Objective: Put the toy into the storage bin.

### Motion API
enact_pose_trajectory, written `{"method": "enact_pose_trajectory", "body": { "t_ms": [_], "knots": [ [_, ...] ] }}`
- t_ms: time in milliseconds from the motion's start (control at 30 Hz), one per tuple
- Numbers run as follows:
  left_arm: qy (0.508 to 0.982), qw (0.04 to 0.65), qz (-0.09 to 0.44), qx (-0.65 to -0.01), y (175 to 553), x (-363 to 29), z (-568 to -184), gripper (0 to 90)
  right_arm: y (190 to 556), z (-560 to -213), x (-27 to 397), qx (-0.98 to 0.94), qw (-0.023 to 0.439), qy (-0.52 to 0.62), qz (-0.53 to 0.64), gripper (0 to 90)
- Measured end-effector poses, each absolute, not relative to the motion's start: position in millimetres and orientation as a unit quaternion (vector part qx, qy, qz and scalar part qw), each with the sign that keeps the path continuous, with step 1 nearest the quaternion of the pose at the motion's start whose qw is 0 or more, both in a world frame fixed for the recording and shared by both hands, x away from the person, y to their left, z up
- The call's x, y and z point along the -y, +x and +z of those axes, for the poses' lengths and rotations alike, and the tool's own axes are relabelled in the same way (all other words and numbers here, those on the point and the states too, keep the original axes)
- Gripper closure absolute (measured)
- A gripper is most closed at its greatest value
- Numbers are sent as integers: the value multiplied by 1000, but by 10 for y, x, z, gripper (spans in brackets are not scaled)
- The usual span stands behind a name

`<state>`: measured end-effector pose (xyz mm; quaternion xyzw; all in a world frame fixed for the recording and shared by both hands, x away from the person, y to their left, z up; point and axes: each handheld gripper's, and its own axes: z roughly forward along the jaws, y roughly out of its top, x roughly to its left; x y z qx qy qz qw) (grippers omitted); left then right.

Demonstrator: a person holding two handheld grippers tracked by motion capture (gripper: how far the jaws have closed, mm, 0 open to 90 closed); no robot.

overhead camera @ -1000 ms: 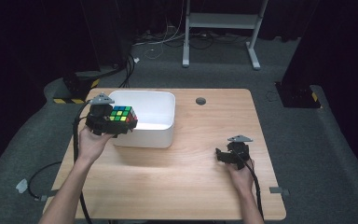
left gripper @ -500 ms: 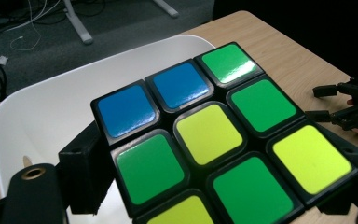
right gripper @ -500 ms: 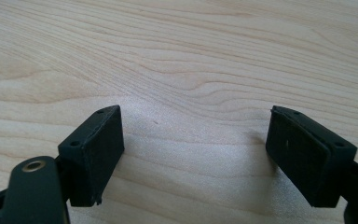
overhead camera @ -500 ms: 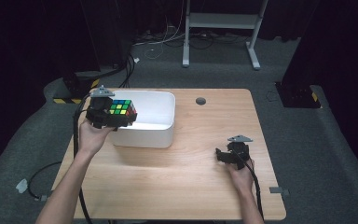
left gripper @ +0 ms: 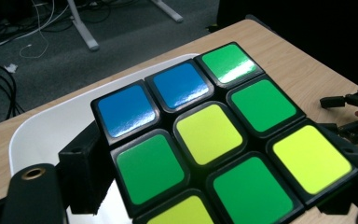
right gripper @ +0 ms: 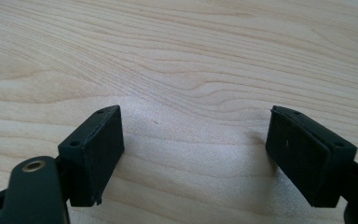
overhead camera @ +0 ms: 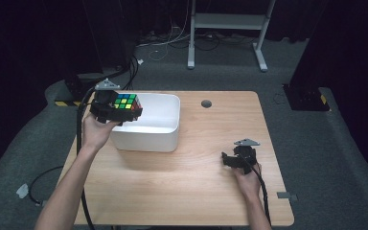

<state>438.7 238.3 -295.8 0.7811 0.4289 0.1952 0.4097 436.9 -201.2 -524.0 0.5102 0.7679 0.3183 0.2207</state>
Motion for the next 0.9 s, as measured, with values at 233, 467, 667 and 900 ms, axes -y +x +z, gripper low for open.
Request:
{"method": "enact_pose_trajectory", "body": {
  "t_ms": [233, 467, 667, 900],
  "knots": [
    [771, 420, 186, -442, 4490, -2447, -2952, 173, 4371, -5240, 2014, -769, 221, 509, 318, 192],
    [769, 414, 186, -450, 4580, -2471, -2995, 173, 4369, -5240, 2012, -768, 221, 510, 318, 192],
    [766, 409, 190, -457, 4650, -2484, -3037, 173, 4369, -5240, 2012, -768, 221, 510, 318, 192],
    [769, 397, 200, -459, 4736, -2470, -3076, 173, 4369, -5240, 2012, -768, 221, 510, 318, 192]
  ]
}}
